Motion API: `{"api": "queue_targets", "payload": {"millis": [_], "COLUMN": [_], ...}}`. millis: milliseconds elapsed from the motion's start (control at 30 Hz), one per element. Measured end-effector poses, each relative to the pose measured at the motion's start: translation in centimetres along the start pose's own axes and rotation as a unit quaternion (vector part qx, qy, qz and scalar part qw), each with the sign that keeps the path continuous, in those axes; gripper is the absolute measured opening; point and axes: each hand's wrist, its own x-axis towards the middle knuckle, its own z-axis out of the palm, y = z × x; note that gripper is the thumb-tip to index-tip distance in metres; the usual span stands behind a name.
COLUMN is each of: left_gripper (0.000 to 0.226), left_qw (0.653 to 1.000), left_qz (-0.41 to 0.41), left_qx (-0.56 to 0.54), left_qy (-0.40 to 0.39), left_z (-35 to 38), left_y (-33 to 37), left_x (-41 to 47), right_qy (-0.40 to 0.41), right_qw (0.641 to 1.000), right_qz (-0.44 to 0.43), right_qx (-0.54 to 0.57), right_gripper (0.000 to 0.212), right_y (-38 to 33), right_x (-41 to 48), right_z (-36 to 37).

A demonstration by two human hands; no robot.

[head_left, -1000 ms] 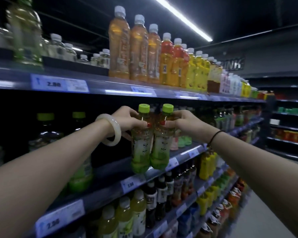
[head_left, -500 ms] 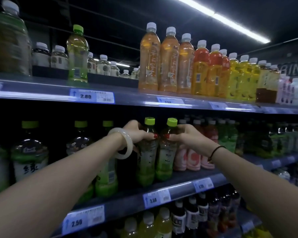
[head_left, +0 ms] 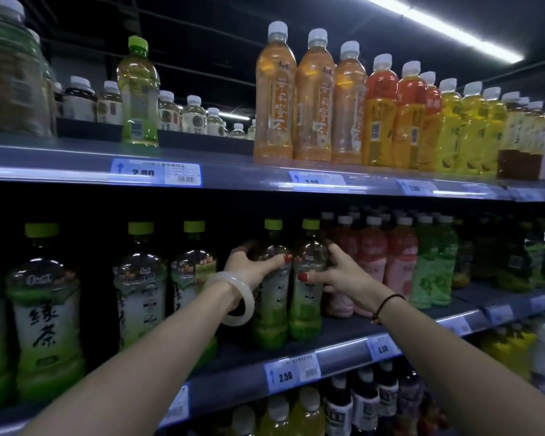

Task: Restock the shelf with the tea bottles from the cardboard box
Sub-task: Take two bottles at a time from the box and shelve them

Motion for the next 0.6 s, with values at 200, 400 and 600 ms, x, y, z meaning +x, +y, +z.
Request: {"api": "queue_targets", "payload": {"millis": [200,400,600], "left_gripper": [0.09,0.055,0.083], "left_qw": [0.999,0.998,0.997], "left_qz": [-0.044,-0.043,-0.068], "left_qx": [0.0,0.027,0.033], "left_qy": [-0.01,-0.029,-0.017], "left_z": [1.6,1.1,1.1], "left_y": [-3.6,-3.3,-3.3], "left_x": [-0.7,-0.7,-0.8], "right_qy": [-0.02,-0.048,-0.029], "right_qw": [0.999,0.997,0.995], "right_qz": [0.037,0.049,0.094], "right_qx": [-0.022,-0.025,-0.023], "right_gripper": [0.039,0.03,0.034], "right_y": [3.1,3.0,3.7], "right_x": [-0.5,-0.4,-0.8], "right_z": [1.1,0.1,0.5]}}
